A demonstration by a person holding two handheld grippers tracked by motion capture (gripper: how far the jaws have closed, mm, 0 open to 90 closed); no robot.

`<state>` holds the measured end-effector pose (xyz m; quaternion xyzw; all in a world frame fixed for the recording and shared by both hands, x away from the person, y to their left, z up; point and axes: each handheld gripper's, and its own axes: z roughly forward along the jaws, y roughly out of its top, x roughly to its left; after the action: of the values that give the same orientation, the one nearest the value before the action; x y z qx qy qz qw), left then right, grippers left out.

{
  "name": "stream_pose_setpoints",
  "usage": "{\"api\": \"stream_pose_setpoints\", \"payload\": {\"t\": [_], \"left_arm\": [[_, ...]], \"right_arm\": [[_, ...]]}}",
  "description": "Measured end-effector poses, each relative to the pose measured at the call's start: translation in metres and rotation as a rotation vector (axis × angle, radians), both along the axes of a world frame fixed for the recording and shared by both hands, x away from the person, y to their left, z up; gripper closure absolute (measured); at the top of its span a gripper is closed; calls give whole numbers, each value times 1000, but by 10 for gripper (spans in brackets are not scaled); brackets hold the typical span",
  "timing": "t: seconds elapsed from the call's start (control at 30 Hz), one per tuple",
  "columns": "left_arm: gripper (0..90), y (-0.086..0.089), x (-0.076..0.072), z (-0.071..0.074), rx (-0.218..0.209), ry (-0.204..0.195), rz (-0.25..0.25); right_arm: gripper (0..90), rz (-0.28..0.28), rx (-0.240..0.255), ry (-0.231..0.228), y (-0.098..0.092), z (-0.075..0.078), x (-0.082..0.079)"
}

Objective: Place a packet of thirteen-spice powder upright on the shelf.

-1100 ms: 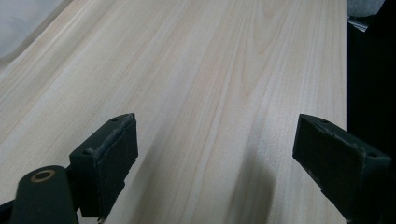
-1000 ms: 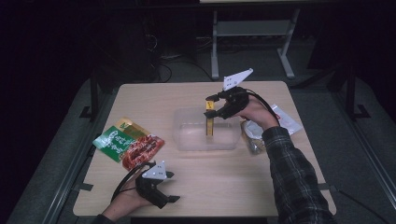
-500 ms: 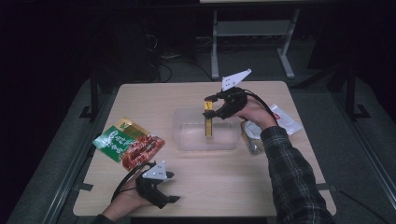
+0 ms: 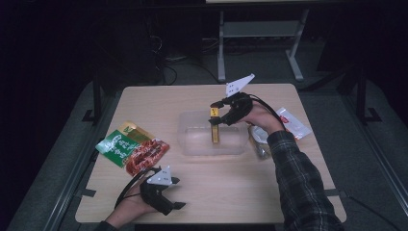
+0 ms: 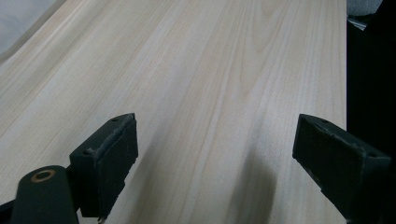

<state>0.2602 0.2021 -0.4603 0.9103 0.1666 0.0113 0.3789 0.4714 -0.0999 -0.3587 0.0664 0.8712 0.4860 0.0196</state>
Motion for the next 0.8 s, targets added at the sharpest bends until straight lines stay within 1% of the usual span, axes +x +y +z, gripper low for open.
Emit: {"api": "stream_pose_setpoints", "payload": {"t": [0.03, 0.07, 0.1, 0.13, 0.27, 0.3, 0.33, 0.37, 0.4, 0.43, 0.47, 0.57, 0.63, 0.67, 0.73, 0.77, 0.8], "left_arm": [[136, 0, 0, 0, -4, 2, 5], [136, 0, 0, 1, 1, 3, 4], [136, 1, 0, 1, 3, 0, 4], [137, 1, 0, 1, 4, -2, 3], [137, 1, 0, 1, -1, -5, 4], [137, 1, 0, 1, 0, -7, 3], [137, 2, 0, 2, 3, -10, 3], [137, 2, 0, 2, 5, -11, 2], [137, 2, 1, 2, 8, -12, 0], [137, 2, 0, 2, 0, -7, 6], [137, 2, 0, 2, 5, -7, 3], [137, 1, 0, 1, 3, -5, 3], [137, 1, 0, 2, 9, -6, 2], [137, 1, 0, 2, 10, -7, 2], [137, 1, 0, 2, 11, -7, 3], [137, 2, 0, 2, 14, -9, 0], [137, 1, 0, 1, 4, -5, 6]], "right_arm": [[306, 0, -10, -3, 2, -2, 0], [306, 2, -33, -12, 3, -4, 1], [305, 1, -33, -4, 4, -5, 1], [305, 2, -42, -9, 5, -7, 2], [301, 5, -61, 6, 8, -11, 2], [298, 5, -79, 13, 10, -13, 2], [298, 5, -79, 13, 10, -13, 2], [296, 7, -89, 17, 11, -14, 2], [296, 11, -99, 14, 11, -15, 2], [296, 7, -106, 22, 12, -16, 1], [296, 7, -112, 21, 12, -18, 2], [294, 2, -124, 25, 10, -23, 2], [289, 1, -126, 31, 10, -26, 1], [288, -7, -117, 44, 9, -26, 0], [268, -8, -106, 52, 8, -26, 0], [240, -22, -76, 61, 6, -22, -2], [240, -22, -76, 61, 6, -22, -2]]}}
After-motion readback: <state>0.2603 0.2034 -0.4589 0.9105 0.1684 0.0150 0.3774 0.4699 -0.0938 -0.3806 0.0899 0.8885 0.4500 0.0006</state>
